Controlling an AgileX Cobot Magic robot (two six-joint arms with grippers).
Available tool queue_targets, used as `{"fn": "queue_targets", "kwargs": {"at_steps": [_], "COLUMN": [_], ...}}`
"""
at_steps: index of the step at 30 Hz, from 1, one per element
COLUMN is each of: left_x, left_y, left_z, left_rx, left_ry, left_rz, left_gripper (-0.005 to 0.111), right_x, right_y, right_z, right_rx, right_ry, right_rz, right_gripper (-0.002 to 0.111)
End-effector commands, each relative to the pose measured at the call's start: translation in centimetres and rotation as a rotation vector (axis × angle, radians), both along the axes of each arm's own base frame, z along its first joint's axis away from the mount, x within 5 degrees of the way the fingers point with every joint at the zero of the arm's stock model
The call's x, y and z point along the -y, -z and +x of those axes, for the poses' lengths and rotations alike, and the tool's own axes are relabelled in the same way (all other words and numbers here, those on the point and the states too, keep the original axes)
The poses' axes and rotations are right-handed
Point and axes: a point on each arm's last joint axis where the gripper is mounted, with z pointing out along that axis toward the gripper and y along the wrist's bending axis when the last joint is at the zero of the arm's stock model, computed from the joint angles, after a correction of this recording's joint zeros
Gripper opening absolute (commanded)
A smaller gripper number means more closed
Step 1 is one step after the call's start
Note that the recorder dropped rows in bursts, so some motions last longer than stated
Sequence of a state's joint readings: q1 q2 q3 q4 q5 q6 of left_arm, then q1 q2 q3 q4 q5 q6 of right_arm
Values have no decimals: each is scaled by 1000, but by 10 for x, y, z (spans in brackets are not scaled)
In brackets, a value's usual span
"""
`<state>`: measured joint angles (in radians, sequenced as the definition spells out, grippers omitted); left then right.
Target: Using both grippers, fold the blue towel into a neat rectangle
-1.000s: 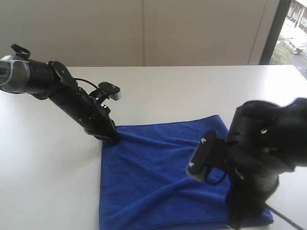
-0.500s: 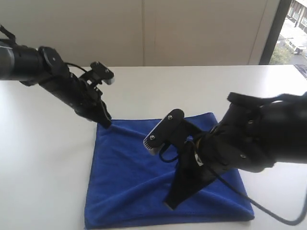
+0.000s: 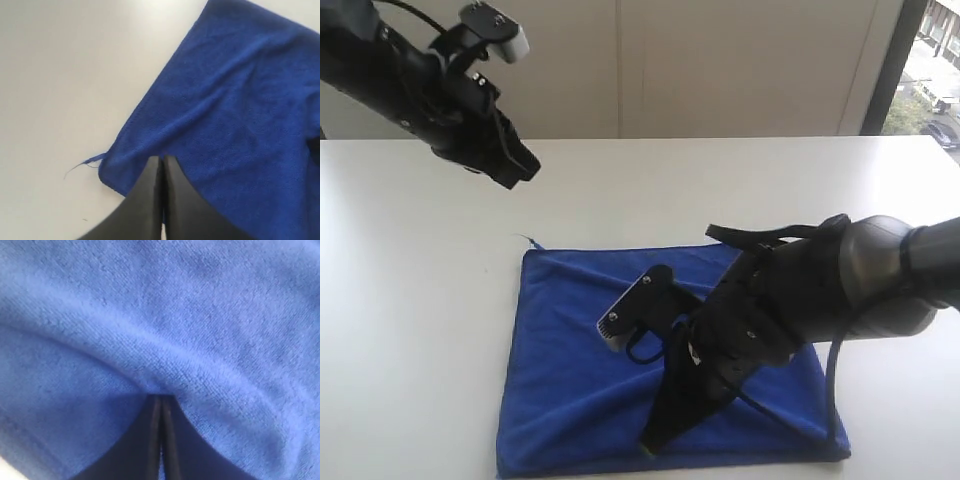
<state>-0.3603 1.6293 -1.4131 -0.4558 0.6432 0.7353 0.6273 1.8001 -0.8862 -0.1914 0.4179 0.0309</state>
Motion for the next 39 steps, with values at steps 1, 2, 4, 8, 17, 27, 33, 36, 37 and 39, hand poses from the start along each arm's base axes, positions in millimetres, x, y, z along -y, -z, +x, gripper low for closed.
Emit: {"fn": "queue_targets", "kwargs": {"at_steps": [1, 2, 4, 8, 17, 27, 33, 36, 37, 39], "left_x": [-8, -10, -14, -23, -58, -112, -127, -129, -130, -130], "left_y": [-35, -43, -56, -81, -143, -127, -63, -33, -26, -11], "left_z": [-26, -32, -44, -73, -168, -303, -338, -344, -345, -347], "left_rx": [37, 47, 60, 82, 238, 383, 377, 352, 349, 345], "left_ry": [-14, -14, -4, 7, 1, -76, -101, -130, -135, -141], "left_rz": [-51, -60, -71, -97, -174, -286, -302, -326, -331, -337], "left_gripper": [0, 0, 0, 0, 0, 0, 0, 0, 0, 0], "right_x": [0, -1, -3, -4, -5, -30, -63, -80, -86, -95], "right_y": [2, 3, 3, 1, -54, -67, -43, -28, -23, -17], "right_z": [-13, -15, -19, -23, -22, -7, 6, 8, 10, 15], "right_rx": [-135, -160, -205, -239, -26, -49, -153, -196, -204, -206], "right_ry": [-32, -39, -60, -79, -64, -111, -173, -205, -213, -220], "right_rz": [-9, 2, 22, 30, 192, 331, 327, 307, 303, 303], "right_gripper": [0, 0, 0, 0, 0, 0, 0, 0, 0, 0]}}
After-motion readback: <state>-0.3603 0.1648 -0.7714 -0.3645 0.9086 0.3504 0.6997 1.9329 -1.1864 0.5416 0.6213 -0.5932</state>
